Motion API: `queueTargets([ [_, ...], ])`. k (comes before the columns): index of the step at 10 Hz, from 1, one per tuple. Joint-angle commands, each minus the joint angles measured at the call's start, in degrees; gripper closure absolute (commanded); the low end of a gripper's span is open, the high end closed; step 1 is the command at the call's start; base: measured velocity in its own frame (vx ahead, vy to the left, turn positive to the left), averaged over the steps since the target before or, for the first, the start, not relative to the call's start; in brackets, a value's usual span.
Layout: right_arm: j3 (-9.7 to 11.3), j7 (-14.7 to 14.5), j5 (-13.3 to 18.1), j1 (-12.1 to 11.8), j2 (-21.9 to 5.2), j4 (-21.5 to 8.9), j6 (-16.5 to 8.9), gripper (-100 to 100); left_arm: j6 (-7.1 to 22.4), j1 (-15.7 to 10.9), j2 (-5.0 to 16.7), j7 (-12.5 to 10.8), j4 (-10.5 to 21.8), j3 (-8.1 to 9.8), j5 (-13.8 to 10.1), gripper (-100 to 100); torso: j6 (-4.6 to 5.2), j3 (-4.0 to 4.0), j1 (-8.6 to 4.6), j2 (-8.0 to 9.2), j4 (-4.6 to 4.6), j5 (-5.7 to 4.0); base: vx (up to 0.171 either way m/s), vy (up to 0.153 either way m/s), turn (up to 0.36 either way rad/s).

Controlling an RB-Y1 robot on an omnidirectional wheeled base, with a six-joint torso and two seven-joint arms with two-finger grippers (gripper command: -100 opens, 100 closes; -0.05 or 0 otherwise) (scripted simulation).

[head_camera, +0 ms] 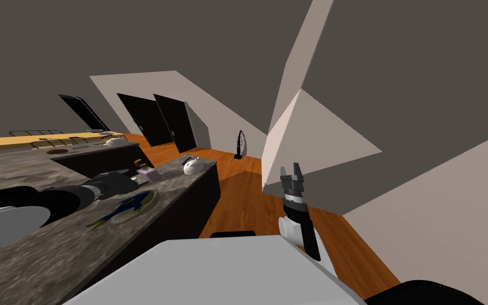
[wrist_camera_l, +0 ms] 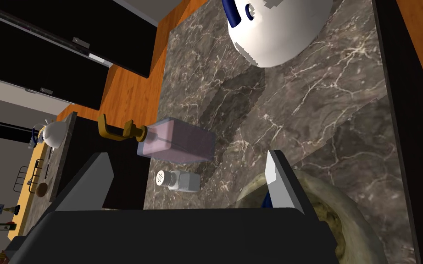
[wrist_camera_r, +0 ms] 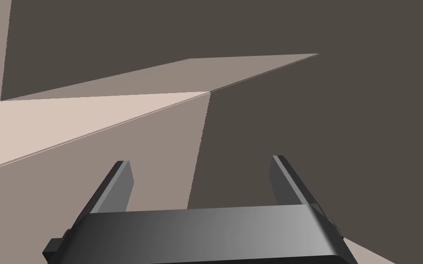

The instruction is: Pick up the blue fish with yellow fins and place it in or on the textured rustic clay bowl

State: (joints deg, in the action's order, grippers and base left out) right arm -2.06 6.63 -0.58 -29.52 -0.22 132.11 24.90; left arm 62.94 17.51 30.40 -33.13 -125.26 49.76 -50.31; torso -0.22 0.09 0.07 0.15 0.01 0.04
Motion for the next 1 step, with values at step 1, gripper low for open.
queueTargets([
  [1, 0.0, 0.0, 0.0, 0.0, 0.0, 0.0, 0.0, 0, 0.0, 0.0, 0.0, 0.0, 0.0, 0.0, 0.0, 0, 0.0, 0.0, 0.0, 0.0, 0.0, 0.0, 0.0, 0.0, 0.0],
])
